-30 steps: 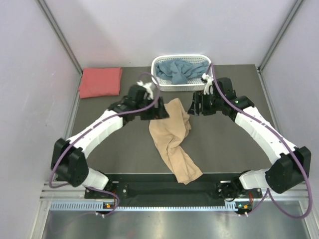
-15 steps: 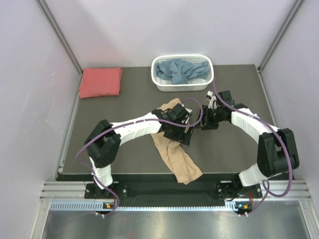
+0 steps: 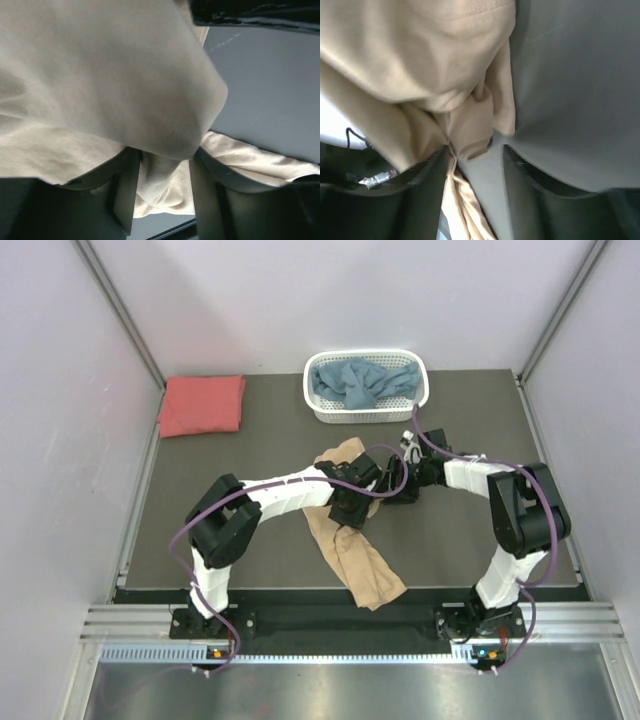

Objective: Fold and stack the t-shirts
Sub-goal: Flatten the tshirt out

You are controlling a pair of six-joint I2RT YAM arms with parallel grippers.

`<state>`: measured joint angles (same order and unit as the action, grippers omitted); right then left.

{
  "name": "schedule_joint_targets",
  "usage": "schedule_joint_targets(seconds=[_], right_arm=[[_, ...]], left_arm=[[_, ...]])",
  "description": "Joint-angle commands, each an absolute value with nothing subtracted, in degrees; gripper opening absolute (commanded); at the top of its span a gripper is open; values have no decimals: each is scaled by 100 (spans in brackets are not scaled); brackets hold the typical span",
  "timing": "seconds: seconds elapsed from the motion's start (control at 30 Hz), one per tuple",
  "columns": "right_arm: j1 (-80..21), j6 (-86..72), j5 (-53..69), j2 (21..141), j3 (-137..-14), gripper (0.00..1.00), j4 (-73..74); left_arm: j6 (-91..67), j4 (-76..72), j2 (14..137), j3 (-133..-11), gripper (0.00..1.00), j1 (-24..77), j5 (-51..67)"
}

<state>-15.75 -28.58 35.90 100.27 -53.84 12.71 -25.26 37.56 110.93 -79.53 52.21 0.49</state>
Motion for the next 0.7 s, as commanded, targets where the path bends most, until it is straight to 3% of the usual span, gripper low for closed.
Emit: schedule_joint_targets(seconds=[0.0, 0.03, 0.07, 0.1, 0.23, 0.67], right_arm=[[-1714, -2953, 3569, 10230, -5721, 44, 923], [-1714, -2936, 3464, 10257, -5748, 41, 975], [-1696, -2866, 3402, 10257, -5809, 31, 1010], [-1696, -2822, 3332, 10248, -5844, 24, 1063], [-1644, -2497, 2893, 9898, -6046, 1, 1432], [-1415, -1494, -421, 6646, -6978, 0, 4253]], left_arm=[[-2408, 3840, 11022, -8086, 36, 5212, -166], [-2408, 3884, 10995, -8121, 15, 5212, -228], [-2408, 3928, 10943, -8138, 3, 5212, -403], [-2417, 3998, 10777, -8147, 0, 5212, -517], [-2400, 4156, 10021, -8095, 0, 5203, -1080], [-2751, 4447, 7305, -7831, 0, 5045, -3443]])
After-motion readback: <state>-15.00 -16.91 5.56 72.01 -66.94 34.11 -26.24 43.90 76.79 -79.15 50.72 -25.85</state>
